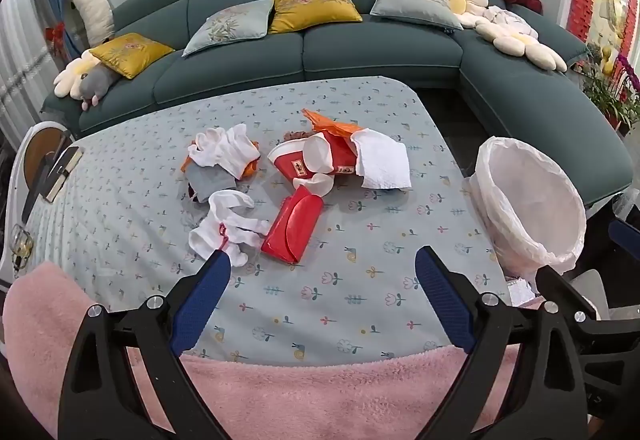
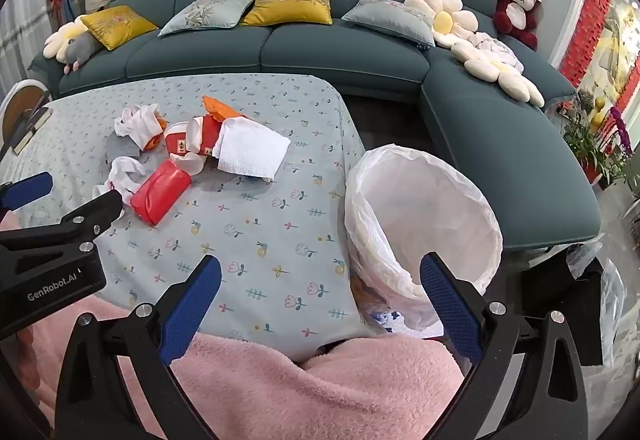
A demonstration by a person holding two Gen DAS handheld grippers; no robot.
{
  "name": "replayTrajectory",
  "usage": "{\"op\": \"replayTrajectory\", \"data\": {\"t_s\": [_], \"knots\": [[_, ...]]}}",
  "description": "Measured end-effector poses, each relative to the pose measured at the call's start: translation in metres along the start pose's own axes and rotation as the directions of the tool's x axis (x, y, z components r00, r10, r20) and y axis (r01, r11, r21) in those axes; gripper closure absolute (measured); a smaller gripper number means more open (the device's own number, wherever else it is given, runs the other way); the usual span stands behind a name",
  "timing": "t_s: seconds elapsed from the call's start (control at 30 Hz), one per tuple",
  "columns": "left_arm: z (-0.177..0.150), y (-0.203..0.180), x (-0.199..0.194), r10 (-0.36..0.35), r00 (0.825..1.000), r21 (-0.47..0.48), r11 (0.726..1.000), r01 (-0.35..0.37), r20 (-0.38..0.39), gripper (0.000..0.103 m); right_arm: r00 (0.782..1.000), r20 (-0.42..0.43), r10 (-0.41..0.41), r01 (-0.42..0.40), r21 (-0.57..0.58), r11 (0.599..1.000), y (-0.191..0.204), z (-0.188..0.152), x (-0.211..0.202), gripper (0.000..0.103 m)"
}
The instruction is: Collect trash
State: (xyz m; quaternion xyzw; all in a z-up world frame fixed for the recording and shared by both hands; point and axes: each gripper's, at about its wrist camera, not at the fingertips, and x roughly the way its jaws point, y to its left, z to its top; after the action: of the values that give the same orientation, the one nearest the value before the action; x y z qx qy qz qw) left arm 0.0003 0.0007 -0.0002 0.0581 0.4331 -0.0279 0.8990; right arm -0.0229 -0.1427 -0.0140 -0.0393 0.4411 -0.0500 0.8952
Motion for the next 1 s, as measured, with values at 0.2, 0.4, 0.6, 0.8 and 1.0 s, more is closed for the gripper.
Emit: {"op": "replayTrajectory", "data": {"t_s": [0.2, 0.4, 0.6, 0.8, 1.0], "knots": [[0.0003, -0.0003, -0.0002, 0.010, 1.000, 0.003, 1.000, -0.010, 0.007, 0.014, 1.000, -0.005, 0.001, -0.001, 0.005, 1.000, -0.0012, 0.0001, 0.0000, 0.007], [-0.0007, -0.0024, 0.0006, 0.001, 1.000, 0.006, 1.000, -0.001, 0.005, 0.014, 1.000, -0.007, -0.004, 0.004, 0.003, 1.000, -0.0022, -0.0007, -0.0010, 0.007], [0.0007, -0.0041, -0.0009, 0.001, 1.000, -0.001, 1.000, -0.001, 0.004, 0.014, 1.000, -0.005, -0.007, 0.007, 0.002, 1.000, -0.0027, -0.0012, 0.0006, 0.007], [0.0003, -0.0033, -0.0019, -0.002, 1.000, -0.006, 1.000, 0.002, 0.007, 0.014, 1.000, 0.000, -0.015, 0.015, 0.006, 1.000, -0.0029, -0.0030, -0.0011, 0.007], [-0.0024, -0.0006, -0.0028, -0.005, 1.000, -0.007, 1.000, 0.005, 0.007, 0.014, 1.000, 0.001, -0.022, 0.022, 0.003, 1.000, -0.0014, -0.0023, -0.0020, 0.007]]}}
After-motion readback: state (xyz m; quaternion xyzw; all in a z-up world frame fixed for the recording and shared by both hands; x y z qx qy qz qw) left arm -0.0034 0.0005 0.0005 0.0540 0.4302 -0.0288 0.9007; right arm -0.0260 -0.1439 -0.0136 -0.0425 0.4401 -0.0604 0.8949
